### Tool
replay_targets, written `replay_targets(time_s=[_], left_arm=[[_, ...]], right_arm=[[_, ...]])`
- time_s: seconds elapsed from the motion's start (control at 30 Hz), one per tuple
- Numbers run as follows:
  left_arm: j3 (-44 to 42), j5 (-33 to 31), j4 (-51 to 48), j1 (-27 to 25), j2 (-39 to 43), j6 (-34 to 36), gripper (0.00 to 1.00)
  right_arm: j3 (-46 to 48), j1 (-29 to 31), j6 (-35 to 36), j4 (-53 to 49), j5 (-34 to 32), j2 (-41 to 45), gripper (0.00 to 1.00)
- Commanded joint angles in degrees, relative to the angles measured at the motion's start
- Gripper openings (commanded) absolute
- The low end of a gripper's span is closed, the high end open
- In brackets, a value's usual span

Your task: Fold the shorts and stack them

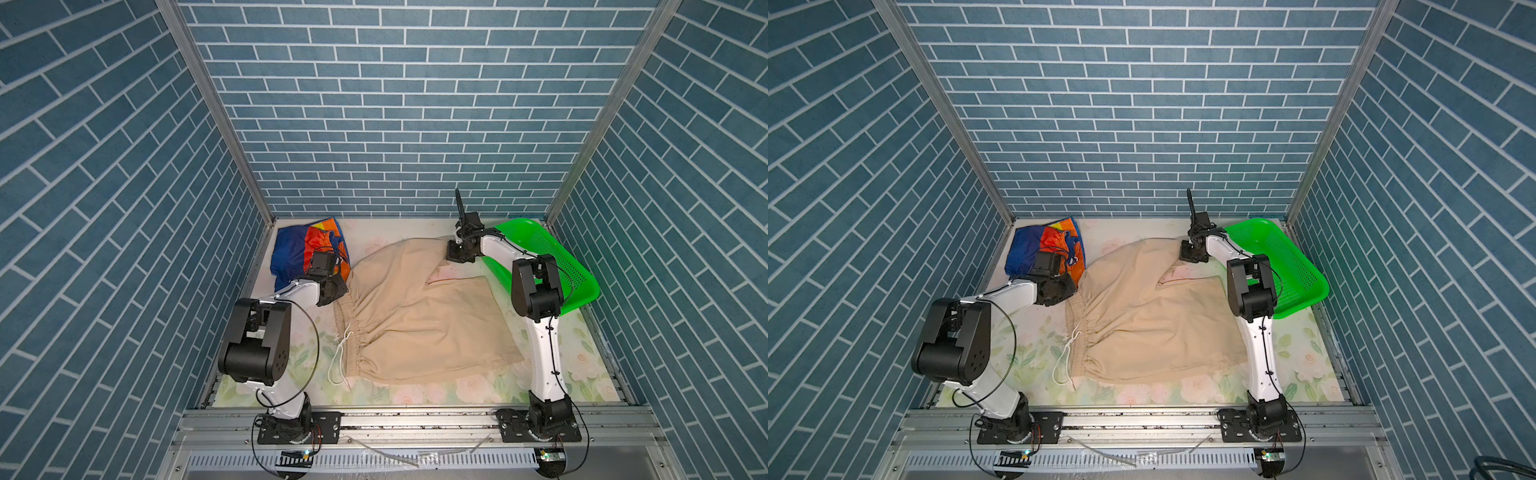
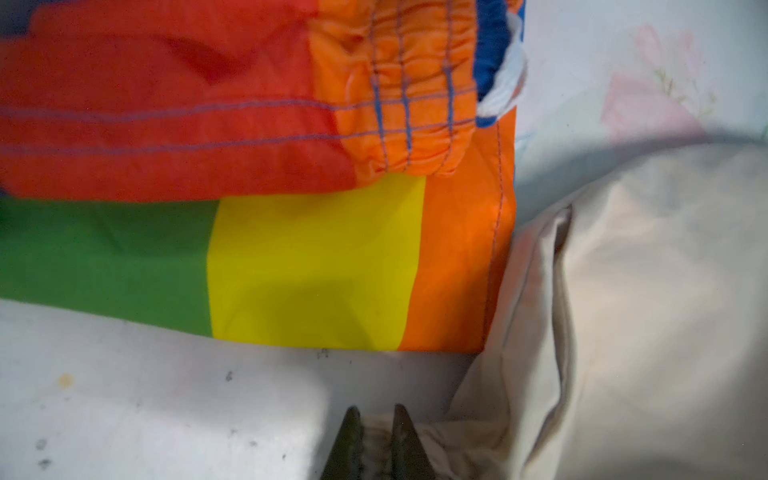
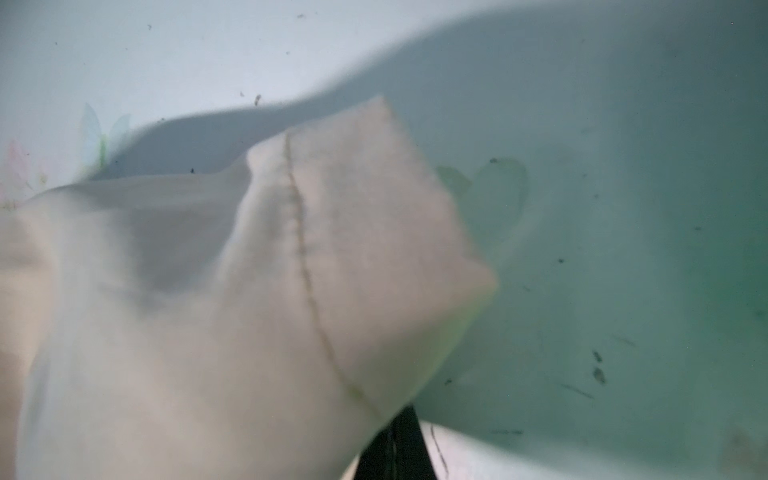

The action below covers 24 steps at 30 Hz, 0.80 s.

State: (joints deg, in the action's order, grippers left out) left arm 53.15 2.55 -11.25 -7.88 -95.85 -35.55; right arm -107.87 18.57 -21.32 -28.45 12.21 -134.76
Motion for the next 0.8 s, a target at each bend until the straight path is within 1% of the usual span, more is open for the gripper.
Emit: replay_targets(time_s=[0.0, 0.13, 0.27, 0.33, 0.5, 0.63, 0.67, 0.73, 0.77], left_arm=[[1.9, -0.9, -1.2, 0.2, -0.6, 0.9, 0.00], [2.0, -1.3, -2.5, 1.1, 0.1, 1.4, 0.00], [0.6, -1.7, -2.8, 2.4, 1.9, 1.7, 0.00], [0.0, -2.0, -2.8, 3.0, 2.5, 1.8, 0.00], [-0.6, -1.9, -2.7, 4.2, 3.0, 1.8, 0.00], [-0.5, -1.5, -2.5, 4.4, 2.2, 1.4, 0.00], [-0.5, -1.3, -2.5, 4.5, 2.0, 1.4, 0.00], [-0.2, -2.1, -3.4, 4.5, 1.9, 1.3, 0.00], [0.0, -2.6, -4.1, 4.5, 2.0, 1.3, 0.00]], right_arm=[[2.6, -0.8, 1.9, 1.4, -2.1, 4.7, 0.00], [5.1, -3.3, 4.7, 0.4, -6.7, 12.5, 0.00], [10.6, -5.3, 6.1, 0.8, -12.0, 19.7, 0.00], [13.6, -5.6, 6.9, 1.4, -13.9, 21.9, 0.00], [19.5, -5.7, 7.1, 1.7, -15.0, 23.3, 0.00], [23.8, -5.7, 6.4, 2.2, -13.6, 23.9, 0.00], [24.8, -5.6, 6.2, 2.3, -13.2, 24.2, 0.05], [26.9, -5.7, 5.7, 2.6, -13.0, 25.2, 0.25], [28.1, -5.6, 5.3, 2.7, -13.0, 26.0, 0.31]])
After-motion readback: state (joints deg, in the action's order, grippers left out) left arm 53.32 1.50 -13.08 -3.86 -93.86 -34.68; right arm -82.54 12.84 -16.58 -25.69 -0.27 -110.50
